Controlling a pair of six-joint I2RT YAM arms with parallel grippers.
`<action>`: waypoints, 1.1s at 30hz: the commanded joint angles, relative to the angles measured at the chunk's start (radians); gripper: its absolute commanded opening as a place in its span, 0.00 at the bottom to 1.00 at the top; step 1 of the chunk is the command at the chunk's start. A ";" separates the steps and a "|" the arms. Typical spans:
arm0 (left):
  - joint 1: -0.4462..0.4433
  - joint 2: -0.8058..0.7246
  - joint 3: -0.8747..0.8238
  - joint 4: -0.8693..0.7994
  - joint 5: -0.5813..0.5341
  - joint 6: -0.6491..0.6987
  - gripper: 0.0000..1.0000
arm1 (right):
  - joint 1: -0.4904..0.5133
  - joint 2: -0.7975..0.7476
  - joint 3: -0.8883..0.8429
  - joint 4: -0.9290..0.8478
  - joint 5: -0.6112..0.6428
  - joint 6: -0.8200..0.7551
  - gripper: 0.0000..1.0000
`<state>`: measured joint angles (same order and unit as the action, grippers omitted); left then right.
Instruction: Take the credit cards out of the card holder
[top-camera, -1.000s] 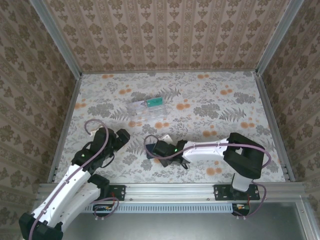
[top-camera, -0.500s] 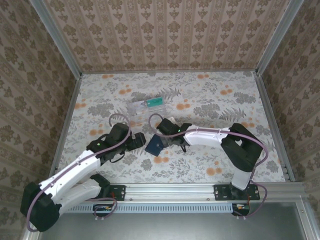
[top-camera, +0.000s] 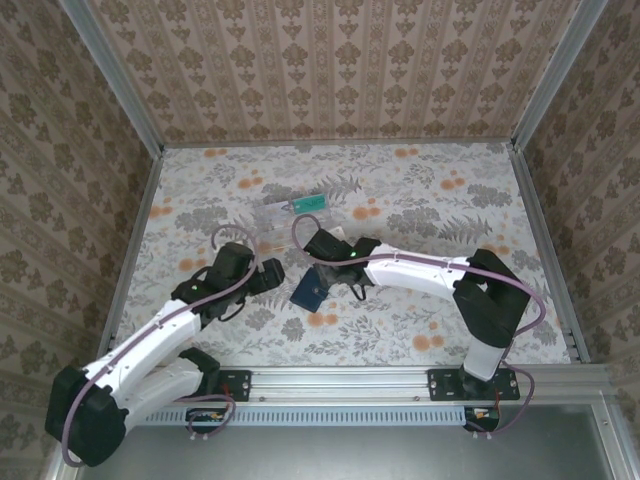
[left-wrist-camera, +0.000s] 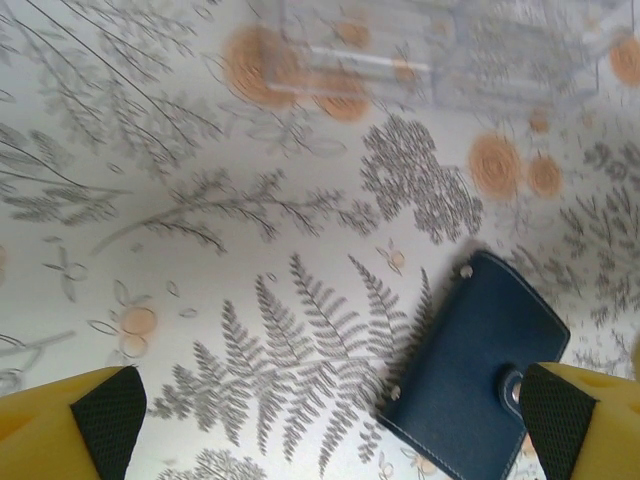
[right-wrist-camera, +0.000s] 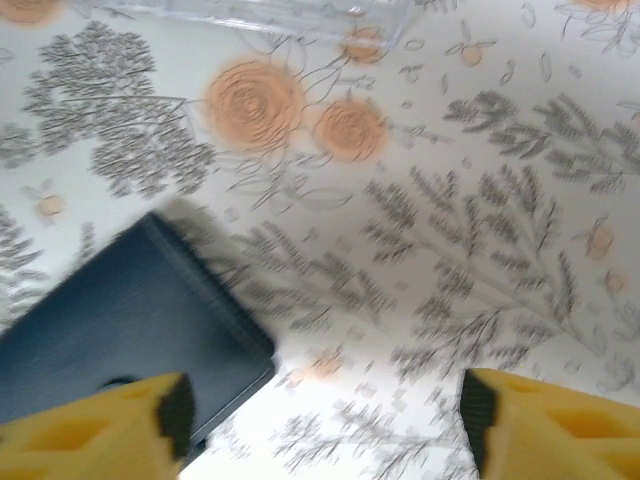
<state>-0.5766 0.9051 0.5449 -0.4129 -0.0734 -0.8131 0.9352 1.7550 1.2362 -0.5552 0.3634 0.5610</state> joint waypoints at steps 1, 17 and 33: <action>0.034 -0.026 -0.013 -0.004 0.044 0.041 1.00 | 0.037 0.029 0.062 -0.158 -0.035 0.196 0.62; 0.153 -0.127 -0.075 -0.004 0.093 0.084 1.00 | 0.119 0.268 0.304 -0.300 -0.031 0.339 0.43; 0.189 -0.150 -0.108 0.005 0.132 0.078 1.00 | 0.139 0.356 0.355 -0.309 -0.044 0.349 0.41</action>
<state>-0.3965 0.7700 0.4511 -0.4122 0.0418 -0.7547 1.0718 2.0785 1.5726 -0.8356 0.3264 0.8940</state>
